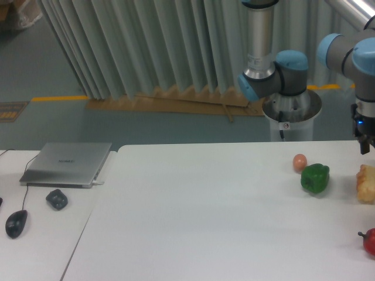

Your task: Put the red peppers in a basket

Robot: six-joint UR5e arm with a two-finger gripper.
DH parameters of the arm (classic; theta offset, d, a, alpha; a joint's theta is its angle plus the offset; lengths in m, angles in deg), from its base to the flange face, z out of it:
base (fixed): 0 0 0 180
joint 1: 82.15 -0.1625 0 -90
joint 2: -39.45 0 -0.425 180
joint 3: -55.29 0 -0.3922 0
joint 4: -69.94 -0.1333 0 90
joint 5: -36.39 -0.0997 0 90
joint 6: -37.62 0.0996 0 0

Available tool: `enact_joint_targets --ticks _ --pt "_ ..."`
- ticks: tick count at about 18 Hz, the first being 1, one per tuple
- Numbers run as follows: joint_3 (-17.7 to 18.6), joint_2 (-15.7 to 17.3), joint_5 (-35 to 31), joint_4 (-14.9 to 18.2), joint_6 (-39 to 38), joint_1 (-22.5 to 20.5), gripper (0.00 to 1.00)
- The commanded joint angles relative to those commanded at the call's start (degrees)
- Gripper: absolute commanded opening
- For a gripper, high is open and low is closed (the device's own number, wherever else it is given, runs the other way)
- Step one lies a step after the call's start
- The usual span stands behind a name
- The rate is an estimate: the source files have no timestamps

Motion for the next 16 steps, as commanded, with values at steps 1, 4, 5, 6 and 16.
enact_joint_targets --ticks 1,4,5,6,16 --pt "0.5 -1.0 -0.4 -0.3 -0.3 1.3 1.00" --pt "0.9 -1.4 0.5 -0.8 -0.8 1.6 1.00" --pt "0.9 -1.6 0.5 -0.9 -0.9 1.8 1.00" --pt "0.9 -1.9 0.5 -1.0 -1.1 2.1 1.00" --pt "0.5 -3.3 0.4 -1.0 -1.8 1.9 1.00"
